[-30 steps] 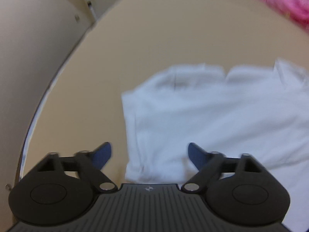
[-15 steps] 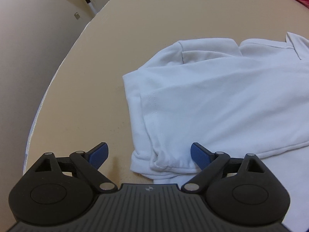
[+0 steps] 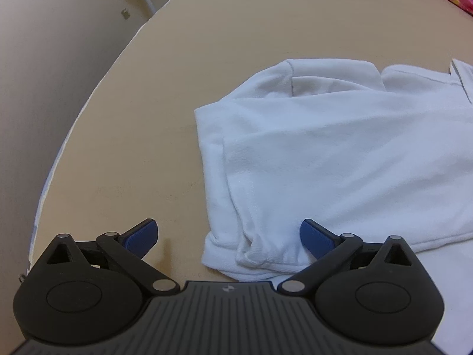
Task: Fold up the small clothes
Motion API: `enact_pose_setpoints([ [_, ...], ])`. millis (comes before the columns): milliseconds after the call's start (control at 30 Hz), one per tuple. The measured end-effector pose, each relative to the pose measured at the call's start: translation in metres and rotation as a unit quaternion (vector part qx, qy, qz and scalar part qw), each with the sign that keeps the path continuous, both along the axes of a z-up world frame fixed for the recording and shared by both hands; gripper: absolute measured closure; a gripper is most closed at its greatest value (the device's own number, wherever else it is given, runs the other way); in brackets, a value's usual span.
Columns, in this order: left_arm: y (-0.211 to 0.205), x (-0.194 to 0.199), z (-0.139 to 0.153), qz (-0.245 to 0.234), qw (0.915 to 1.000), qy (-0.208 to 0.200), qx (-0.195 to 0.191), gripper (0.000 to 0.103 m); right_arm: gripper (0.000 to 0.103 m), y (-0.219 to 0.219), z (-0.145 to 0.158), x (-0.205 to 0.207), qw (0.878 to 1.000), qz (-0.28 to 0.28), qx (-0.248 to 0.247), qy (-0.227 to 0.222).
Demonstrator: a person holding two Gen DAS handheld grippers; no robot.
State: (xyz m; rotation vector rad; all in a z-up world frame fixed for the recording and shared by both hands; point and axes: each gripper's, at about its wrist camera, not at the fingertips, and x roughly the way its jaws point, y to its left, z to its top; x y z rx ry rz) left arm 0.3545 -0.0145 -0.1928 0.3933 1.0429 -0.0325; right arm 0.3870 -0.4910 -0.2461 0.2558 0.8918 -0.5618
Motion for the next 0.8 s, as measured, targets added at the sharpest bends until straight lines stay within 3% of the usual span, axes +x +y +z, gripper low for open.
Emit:
enact_pose_setpoints([
  [33, 0.001, 0.000, 0.001, 0.002, 1.0000, 0.000, -0.001, 0.000, 0.099, -0.001, 0.005, -0.007, 0.999, 0.004, 0.025, -0.024],
  [133, 0.000, -0.009, 0.004, -0.006, 1.0000, -0.007, -0.001, 0.000, 0.099, 0.025, 0.017, -0.027, 0.986, 0.109, 0.103, -0.075],
  [233, -0.003, -0.018, 0.003, -0.011, 0.9997, -0.018, 0.011, 0.000, 0.099, 0.057, 0.005, -0.023, 0.984, 0.159, 0.067, -0.047],
  [300, -0.005, -0.022, 0.005, -0.008, 0.9997, -0.017, 0.017, 0.000, 0.101, 0.052, -0.017, -0.009, 0.992, 0.120, 0.047, -0.007],
  [367, -0.004, -0.025, 0.010, -0.003, 0.9997, -0.012, 0.021, 0.000, 0.103, 0.048, -0.021, 0.005, 0.997, 0.071, -0.029, 0.001],
  [433, 0.000, -0.032, 0.017, -0.004, 0.9997, -0.008, 0.023, 0.000, 0.103, 0.039, -0.013, 0.002, 0.999, 0.025, -0.031, -0.003],
  [500, 0.008, -0.044, 0.021, -0.004, 0.9997, -0.008, 0.022, 0.000, 0.094, 0.038, 0.005, -0.017, 0.999, 0.024, 0.016, -0.026],
  [567, 0.018, -0.060, 0.022, -0.006, 0.9998, -0.004, 0.019, 0.000, 0.076, 0.045, 0.029, -0.055, 0.995, 0.061, 0.053, -0.058],
  [600, 0.024, -0.072, 0.020, -0.007, 0.9998, 0.003, 0.017, 0.000, 0.055, 0.054, 0.042, -0.082, 0.993, 0.076, 0.063, -0.065],
  [667, 0.035, -0.096, 0.016, -0.007, 0.9997, 0.020, 0.007, 0.000, 0.036, 0.072, 0.055, -0.133, 0.989, 0.105, 0.081, -0.072],
  [800, 0.055, -0.148, 0.005, -0.013, 0.9988, 0.046, 0.008, 0.000, 0.026, 0.110, 0.058, -0.228, 0.985, 0.153, 0.072, -0.019],
])
